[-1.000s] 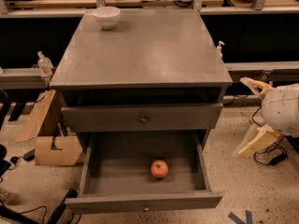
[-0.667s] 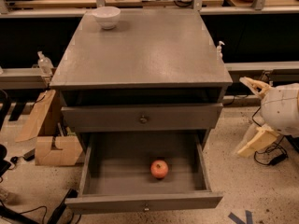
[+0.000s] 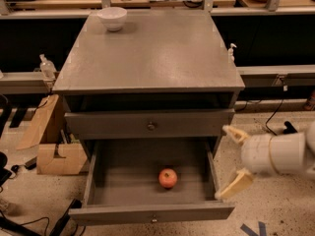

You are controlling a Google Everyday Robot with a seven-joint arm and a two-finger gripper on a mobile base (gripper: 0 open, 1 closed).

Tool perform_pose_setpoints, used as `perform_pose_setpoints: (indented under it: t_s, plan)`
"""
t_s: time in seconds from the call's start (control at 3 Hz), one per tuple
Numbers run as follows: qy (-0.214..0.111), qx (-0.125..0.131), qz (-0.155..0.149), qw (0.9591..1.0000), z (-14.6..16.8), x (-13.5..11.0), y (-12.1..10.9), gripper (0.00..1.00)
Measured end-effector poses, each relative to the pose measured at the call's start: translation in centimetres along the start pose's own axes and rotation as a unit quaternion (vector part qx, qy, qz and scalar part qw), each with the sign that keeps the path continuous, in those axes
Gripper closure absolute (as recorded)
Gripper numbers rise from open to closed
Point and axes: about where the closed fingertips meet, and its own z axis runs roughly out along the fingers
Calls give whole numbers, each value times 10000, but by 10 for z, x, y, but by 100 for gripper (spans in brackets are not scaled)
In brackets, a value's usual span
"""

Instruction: Pick apple from middle drawer and place on counter

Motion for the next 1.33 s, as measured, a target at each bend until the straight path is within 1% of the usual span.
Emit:
perform_pose_setpoints:
  t_s: [0.33,0.67,1.0,1.33]
  plan:
    - [-383,-320,337,9982,63,31,28,0]
    - [-786,-576,564,9936,124,52,42,0]
    - [-786,-576,564,9936,124,52,42,0]
    - [-718,-633,613,9935,130,53,40,0]
